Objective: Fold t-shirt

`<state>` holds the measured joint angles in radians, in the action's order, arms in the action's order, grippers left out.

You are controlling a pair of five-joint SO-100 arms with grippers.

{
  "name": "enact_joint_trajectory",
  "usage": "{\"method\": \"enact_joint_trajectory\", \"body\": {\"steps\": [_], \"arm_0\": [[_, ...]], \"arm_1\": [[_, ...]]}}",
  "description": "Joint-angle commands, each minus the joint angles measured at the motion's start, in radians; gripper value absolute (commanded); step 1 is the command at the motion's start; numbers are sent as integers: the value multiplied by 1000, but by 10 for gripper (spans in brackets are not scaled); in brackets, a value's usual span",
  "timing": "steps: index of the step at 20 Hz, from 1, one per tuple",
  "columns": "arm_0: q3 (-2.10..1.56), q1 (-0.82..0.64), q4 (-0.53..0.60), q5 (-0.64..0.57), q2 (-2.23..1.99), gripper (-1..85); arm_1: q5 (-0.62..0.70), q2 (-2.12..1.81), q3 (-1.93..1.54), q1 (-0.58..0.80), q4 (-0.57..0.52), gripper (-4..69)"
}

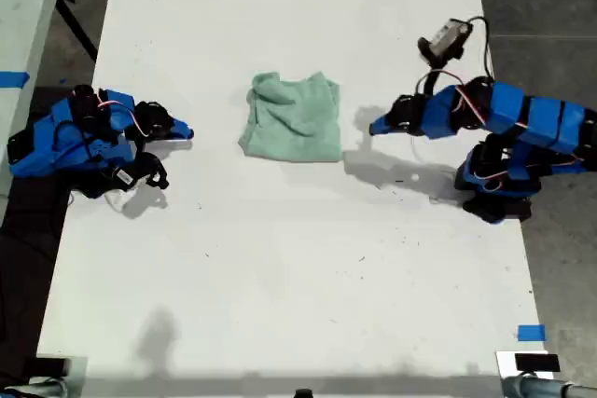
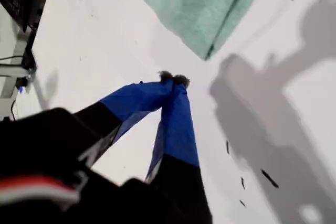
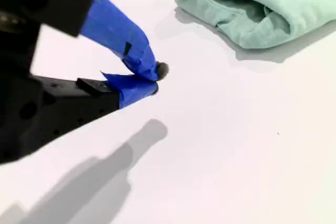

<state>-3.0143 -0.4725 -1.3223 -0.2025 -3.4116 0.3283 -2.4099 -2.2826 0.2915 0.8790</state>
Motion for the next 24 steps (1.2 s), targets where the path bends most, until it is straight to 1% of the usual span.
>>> {"method": "enact_joint_trajectory", "body": {"steps": [1, 3, 5, 7, 9, 11, 13, 17, 19, 21, 24], "arm_0": [[-9, 69, 46, 15, -11, 8], [-8, 83, 41, 15, -11, 13], [-9, 81, 28, 15, -11, 1], [-9, 66, -20, 15, -11, 2], [-11, 83, -40, 9, -11, 3], [-11, 100, -40, 12, -11, 3], [-11, 95, -40, 14, -11, 3], [-11, 106, -40, 14, -11, 3], [-11, 109, -40, 12, -11, 3], [-11, 109, -40, 12, -11, 3], [-11, 109, -40, 9, -11, 3]], "arm_1": [[129, 462, 499, -15, -64, -10], [219, 732, 845, -9, -17, -10], [276, 945, 1104, 0, 25, -10], [291, 1081, 1224, -2, -2, -10], [291, 1155, 1253, -8, -63, -10], [298, 1201, 1253, 11, -89, -10], [336, 1239, 1253, 48, -110, -10], [430, 1374, 1267, 152, -229, -10], [445, 1496, 1367, 221, -222, -10], [431, 1565, 1454, 278, -187, -10], [431, 1536, 1463, 353, -146, -10]]}}
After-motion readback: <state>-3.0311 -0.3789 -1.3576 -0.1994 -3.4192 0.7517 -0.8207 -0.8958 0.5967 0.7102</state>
